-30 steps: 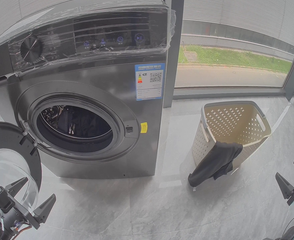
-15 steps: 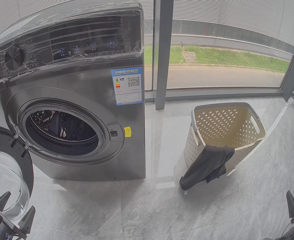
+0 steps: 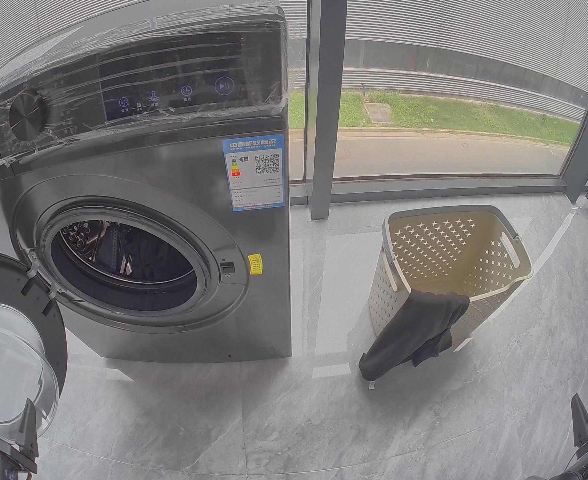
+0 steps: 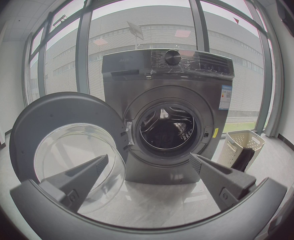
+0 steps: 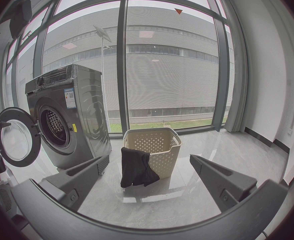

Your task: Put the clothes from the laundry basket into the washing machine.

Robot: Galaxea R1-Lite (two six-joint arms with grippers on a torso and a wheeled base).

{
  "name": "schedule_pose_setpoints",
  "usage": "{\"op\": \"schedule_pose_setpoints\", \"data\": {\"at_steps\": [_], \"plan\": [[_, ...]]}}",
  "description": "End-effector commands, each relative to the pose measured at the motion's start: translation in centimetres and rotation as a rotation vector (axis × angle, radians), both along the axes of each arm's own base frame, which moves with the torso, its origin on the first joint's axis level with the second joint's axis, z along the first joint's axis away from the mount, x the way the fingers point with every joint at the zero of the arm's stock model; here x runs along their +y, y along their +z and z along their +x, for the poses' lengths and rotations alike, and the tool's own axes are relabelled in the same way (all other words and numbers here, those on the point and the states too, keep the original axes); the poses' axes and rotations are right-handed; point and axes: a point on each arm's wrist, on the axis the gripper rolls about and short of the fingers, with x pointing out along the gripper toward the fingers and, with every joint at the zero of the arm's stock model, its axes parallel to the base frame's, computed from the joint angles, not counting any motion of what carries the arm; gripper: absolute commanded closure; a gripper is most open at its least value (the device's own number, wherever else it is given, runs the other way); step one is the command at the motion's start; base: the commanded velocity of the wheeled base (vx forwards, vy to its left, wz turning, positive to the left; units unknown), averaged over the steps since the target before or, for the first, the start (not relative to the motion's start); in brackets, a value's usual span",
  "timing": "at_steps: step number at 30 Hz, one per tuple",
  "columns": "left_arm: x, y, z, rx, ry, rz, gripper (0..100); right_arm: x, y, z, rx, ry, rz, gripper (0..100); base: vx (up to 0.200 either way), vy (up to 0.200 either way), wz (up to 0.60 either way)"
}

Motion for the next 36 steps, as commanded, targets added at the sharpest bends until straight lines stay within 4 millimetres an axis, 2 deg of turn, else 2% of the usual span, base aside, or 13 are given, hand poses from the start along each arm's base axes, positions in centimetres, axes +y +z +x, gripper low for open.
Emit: {"op": "schedule_pose_setpoints", "data": {"at_steps": [1, 2, 3, 4, 5, 9, 15, 26, 27, 28, 31, 36], "plan": [[-0.59, -0.71, -0.62, -0.073, -0.121, -0.022, 0, 0.26, -0.10, -0.11, 0.003, 0.115, 0.010, 0, 0.000, 0.000, 0.00], [-0.59, -0.71, -0.62, -0.073, -0.121, -0.022, 0, 0.26, -0.10, -0.10, 0.003, 0.112, 0.014, 0, 0.000, 0.000, 0.00], [-0.32, -0.80, -0.66, -0.063, 0.004, -0.014, 0, 0.09, -0.07, -0.10, -0.001, 0.041, 0.039, 0, 0.000, 0.000, 0.00], [-0.22, -0.77, -0.70, -0.057, 0.046, 0.007, 0, 0.02, -0.06, -0.09, -0.005, 0.006, 0.045, 0, 0.000, 0.000, 0.00], [-0.22, -0.79, -0.71, -0.052, 0.043, 0.009, 0, -0.02, -0.09, -0.09, -0.002, -0.011, 0.043, 0, 0.000, 0.000, 0.00], [-0.76, -1.29, -0.59, -0.012, -0.204, 0.012, 0, 0.43, -0.09, -0.14, 0.004, 0.192, 0.002, 0, 0.000, 0.000, 0.00], [-0.74, -1.36, -0.60, -0.002, -0.197, 0.009, 0, 0.20, -0.16, -0.10, 0.008, 0.084, -0.013, 0, 0.000, 0.000, 0.00], [-0.73, -1.36, -0.60, -0.003, -0.192, 0.008, 0, 0.25, -0.12, -0.21, 0.019, 0.104, -0.006, 0, 0.000, -0.200, 0.00], [-0.73, -1.36, -0.60, -0.002, -0.192, 0.009, 0, -0.10, -0.17, -0.18, 0.017, -0.060, -0.011, 0, 0.000, -0.200, 0.00], [-0.73, -1.36, -0.60, -0.002, -0.192, 0.009, 0, -0.14, -0.17, -0.18, 0.016, -0.077, -0.004, 0, 0.000, -0.200, 0.00], [-0.73, -1.36, -0.60, -0.003, -0.194, 0.008, 0, 0.16, -0.78, -0.01, 0.039, 0.067, -0.010, 0, 0.000, -0.200, 0.00], [-0.72, -1.40, -0.59, -0.001, -0.188, 0.012, 0, 0.11, -0.77, 0.01, 0.027, 0.041, -0.002, 0, 0.000, -0.200, 0.00]]}}
